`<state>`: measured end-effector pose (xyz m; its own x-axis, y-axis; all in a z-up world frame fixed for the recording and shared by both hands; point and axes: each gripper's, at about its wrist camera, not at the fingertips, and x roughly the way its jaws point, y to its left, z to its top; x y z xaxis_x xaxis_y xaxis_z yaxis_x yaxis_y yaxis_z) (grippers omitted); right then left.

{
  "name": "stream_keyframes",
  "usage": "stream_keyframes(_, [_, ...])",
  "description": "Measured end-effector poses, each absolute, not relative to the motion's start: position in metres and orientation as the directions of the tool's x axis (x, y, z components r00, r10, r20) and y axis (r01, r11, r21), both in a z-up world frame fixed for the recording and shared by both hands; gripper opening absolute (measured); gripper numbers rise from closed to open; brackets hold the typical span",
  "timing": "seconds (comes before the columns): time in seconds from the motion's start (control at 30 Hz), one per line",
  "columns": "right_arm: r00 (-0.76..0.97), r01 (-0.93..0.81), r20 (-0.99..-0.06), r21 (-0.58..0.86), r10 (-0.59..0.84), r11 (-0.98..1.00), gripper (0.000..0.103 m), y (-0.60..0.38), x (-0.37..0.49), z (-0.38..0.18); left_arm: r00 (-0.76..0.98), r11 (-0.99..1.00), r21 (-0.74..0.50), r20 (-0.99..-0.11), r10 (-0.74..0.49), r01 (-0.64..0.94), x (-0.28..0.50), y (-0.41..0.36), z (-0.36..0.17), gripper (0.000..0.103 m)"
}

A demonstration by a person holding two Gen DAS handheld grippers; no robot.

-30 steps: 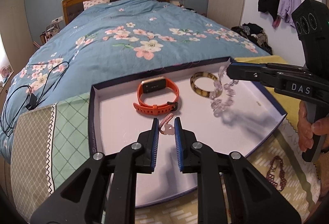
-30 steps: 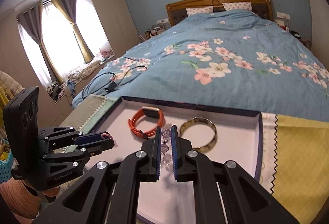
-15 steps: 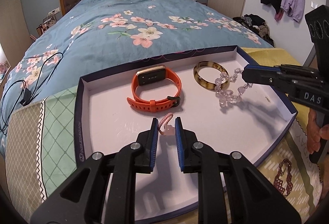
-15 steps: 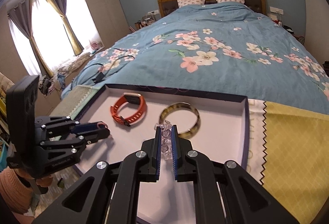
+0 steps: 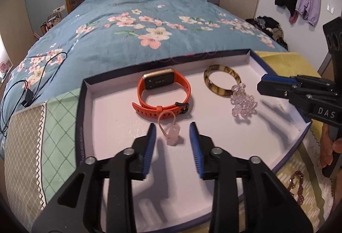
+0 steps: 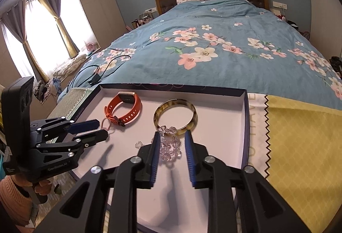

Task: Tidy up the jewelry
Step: 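Carry the pink clip into the box and release while the right tool drops the crystal bracelet there, then withdraw the left tool while the right tool grasps the dark red beaded bracelet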

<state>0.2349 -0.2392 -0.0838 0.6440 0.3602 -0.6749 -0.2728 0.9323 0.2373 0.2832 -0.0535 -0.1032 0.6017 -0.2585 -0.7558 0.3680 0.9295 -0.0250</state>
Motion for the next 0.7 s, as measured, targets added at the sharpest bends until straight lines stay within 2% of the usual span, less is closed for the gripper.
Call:
stream_keyframes(0.1, [0.656,-0.277,-0.660,0.241,0.366,0.930,0.030,-0.240,0.228,-0.078,0.629,0.933,-0.036,-0.728,-0.271,0.359,0.273,-0.047,-0.091,0.041])
stream_keyframes(0.17, [0.671,-0.286,-0.642,0.238,0.371,0.928,0.038,-0.241,0.218,-0.070,0.660,0.937,-0.036,-0.700,-0.272,0.348,0.263,-0.041,-0.078,0.049])
stream_keyframes(0.27, [0.689,-0.310,-0.615,0.229,0.384,0.923,0.043,-0.242,0.199,-0.060,0.712,0.940,-0.025,-0.646,-0.274,0.339,0.242,-0.032,-0.057,0.057])
stream_keyframes(0.47, [0.677,-0.367,-0.614,0.198,0.407,0.909,0.045,-0.242,0.160,-0.056,0.764,0.943,-0.036,-0.577,-0.290,0.330,0.195,-0.006,-0.031,0.059])
stream_keyframes(0.7, [0.618,-0.380,-0.683,0.175,0.390,0.908,0.045,-0.244,0.126,-0.080,0.765,0.949,-0.039,-0.581,-0.277,0.314,0.150,0.018,-0.038,0.059])
